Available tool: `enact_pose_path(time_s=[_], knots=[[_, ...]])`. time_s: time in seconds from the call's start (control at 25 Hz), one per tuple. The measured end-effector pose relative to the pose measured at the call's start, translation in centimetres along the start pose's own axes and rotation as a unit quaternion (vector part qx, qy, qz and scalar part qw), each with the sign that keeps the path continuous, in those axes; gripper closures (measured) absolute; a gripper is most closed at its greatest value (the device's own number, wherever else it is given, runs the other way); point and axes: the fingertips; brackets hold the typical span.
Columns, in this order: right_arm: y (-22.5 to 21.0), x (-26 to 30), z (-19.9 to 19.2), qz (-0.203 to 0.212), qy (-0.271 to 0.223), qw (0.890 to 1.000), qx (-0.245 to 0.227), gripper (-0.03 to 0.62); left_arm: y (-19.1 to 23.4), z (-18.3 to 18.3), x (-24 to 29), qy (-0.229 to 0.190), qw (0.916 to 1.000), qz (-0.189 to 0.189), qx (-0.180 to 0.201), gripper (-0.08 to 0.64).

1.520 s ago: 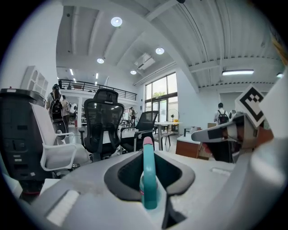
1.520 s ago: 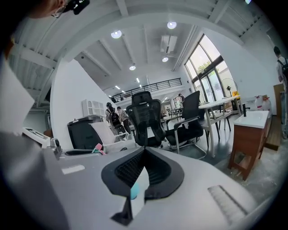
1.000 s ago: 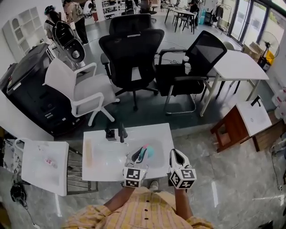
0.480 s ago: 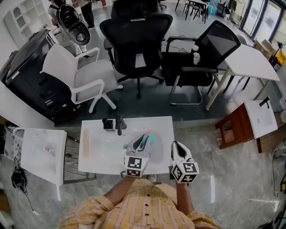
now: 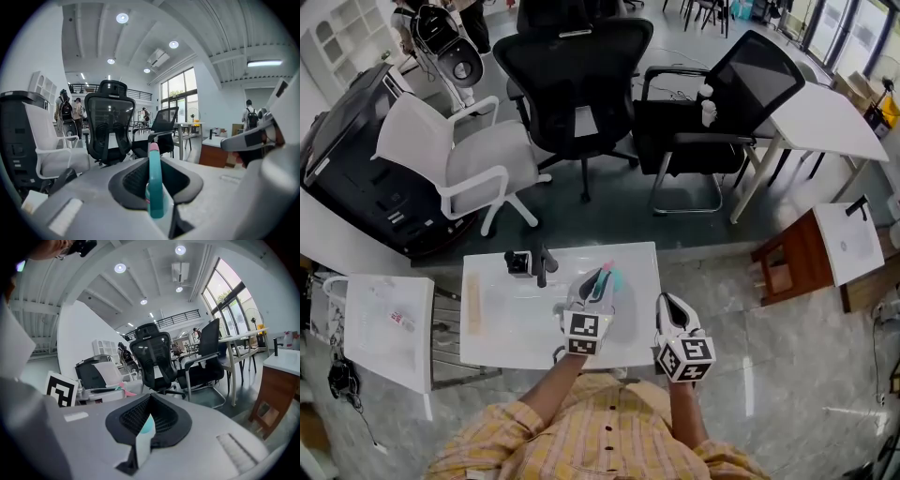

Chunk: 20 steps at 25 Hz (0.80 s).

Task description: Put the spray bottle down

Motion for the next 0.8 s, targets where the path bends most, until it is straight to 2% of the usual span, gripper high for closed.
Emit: enact_pose_path(time_s=[0.16,0.8], knots=[[-1.0,0.0,-0.4,-0.007,0.003,1.0,0.005,0.594,-0.2,-0.8,1.7,0.015,0.9998,-0.003,0.013,0.491],[-2.7,1.0,-0.7,-0.004,0.016,1.0,0.014,0.594,0.4,-2.2,7.0,0.04,0.9992,-0.002,0.008,0.491]])
Point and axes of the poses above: the fingertips, and each gripper's own axes: x forward along the fingers, y to its left, z out of its top, and after that the axes turned 6 degrees about -y, right-handed
